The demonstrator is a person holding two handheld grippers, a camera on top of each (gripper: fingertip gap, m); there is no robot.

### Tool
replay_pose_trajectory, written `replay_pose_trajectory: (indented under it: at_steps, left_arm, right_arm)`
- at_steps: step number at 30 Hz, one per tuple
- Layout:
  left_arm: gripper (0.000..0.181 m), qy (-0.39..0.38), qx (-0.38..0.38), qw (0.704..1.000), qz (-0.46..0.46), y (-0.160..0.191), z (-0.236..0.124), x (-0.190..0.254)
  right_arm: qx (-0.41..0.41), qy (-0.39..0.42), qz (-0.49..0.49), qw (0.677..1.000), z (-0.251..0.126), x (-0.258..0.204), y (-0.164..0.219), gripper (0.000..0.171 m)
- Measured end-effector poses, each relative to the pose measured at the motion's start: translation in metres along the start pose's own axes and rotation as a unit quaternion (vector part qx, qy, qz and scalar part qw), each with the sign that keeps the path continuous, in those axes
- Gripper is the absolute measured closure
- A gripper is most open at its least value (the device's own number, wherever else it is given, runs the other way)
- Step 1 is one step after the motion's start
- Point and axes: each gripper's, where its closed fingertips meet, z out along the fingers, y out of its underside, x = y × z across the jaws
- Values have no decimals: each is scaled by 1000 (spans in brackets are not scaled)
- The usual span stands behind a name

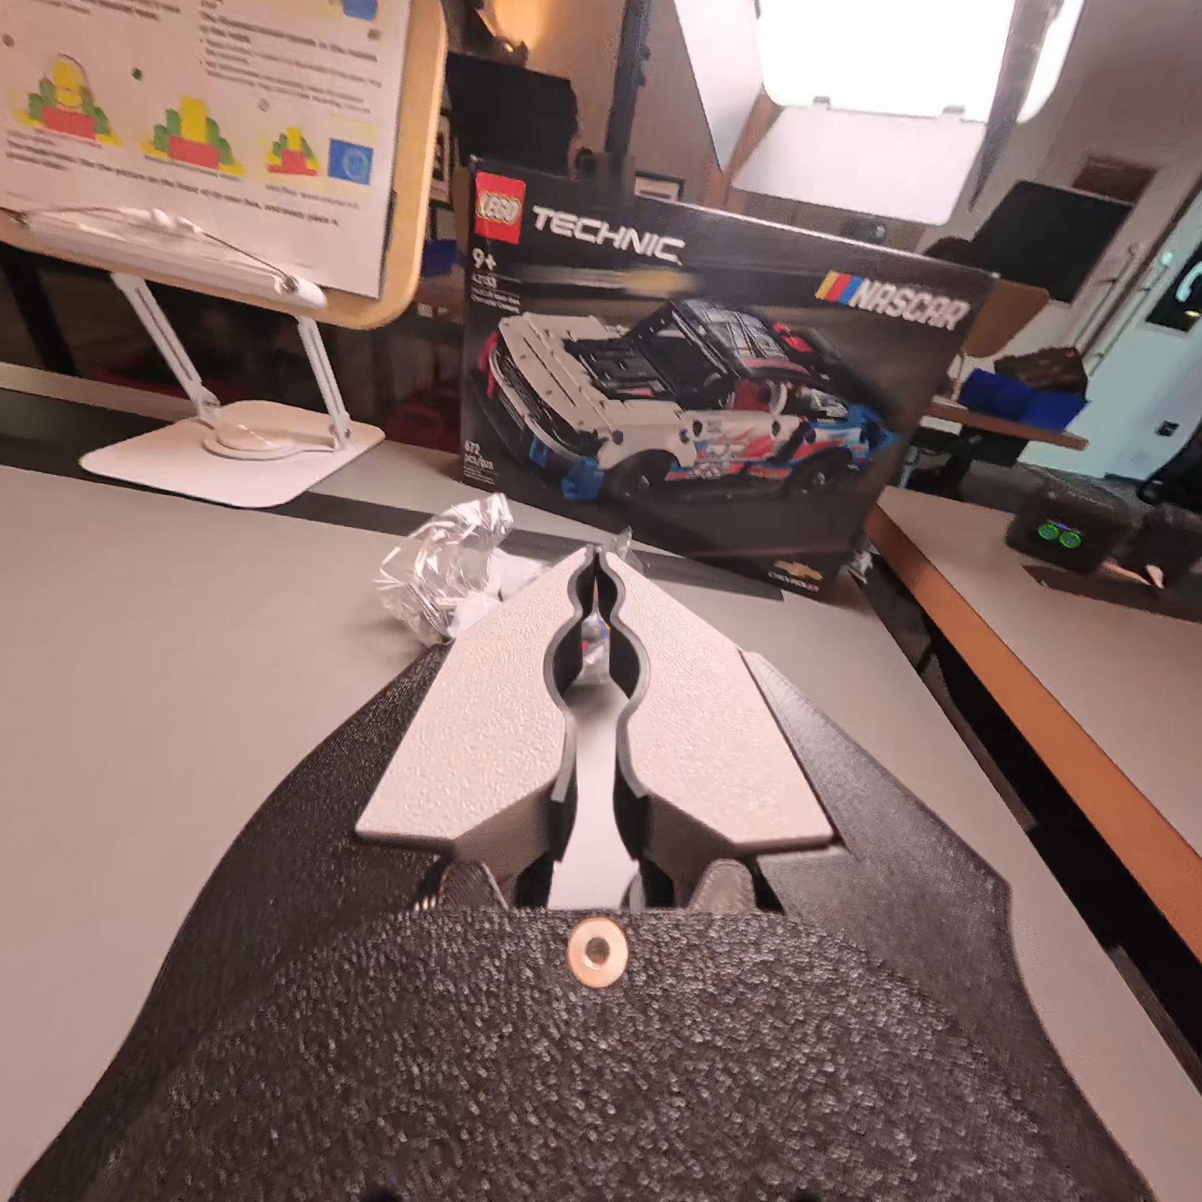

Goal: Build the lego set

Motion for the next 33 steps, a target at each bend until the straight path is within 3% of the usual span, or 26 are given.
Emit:
replay_pose_trajectory:
  at_steps: [2, 4, 6, 10, 13, 17, 19, 20, 23, 26, 30, 33]
  left_arm:
    - [96, 1, 7, 1000, -15, -2, -5, -4]
    - [98, -16, 33, 999, -12, -18, -16, -15]
    - [102, -34, 45, 998, -1, -33, -32, -29]
    - [102, 3, -15, 1000, -16, -25, -60, -35]
    - [98, 56, -82, 994, -42, 5, -77, -29]
    - [98, 171, -144, 969, -102, 40, -100, 4]
    - [98, 197, -143, 963, -113, 46, -104, 18]
    - [98, 198, -141, 964, -105, 47, -105, 22]
    - [101, 182, -129, 973, -64, 41, -102, 19]
    - [102, 179, -120, 975, -58, 29, -94, 10]
    - [97, 205, -136, 969, -28, 20, -71, 1]
    - [92, 268, -158, 949, -48, 10, -41, -1]
  right_arm:
    - [7, -41, 3, 999, 11, -16, -7, 171]
    - [6, -132, 3, 991, 10, -58, -9, 171]
    - [-19, -237, -13, 971, -6, -111, -7, 157]
    - [-143, -469, -25, 871, -75, -210, 15, 120]
    - [-234, -564, 11, 792, -114, -252, 41, 96]
    - [-321, -613, 104, 714, -128, -272, 61, 98]
    - [-360, -621, 123, 685, -130, -279, 71, 112]
    - [-370, -625, 131, 675, -131, -283, 72, 131]
    - [-341, -643, 140, 671, -128, -284, 53, 167]
    - [-290, -656, 134, 684, -124, -275, 20, 171]
    - [-211, -669, 22, 713, -121, -265, -17, 171]
    - [-182, -682, -51, 707, -113, -262, -42, 171]
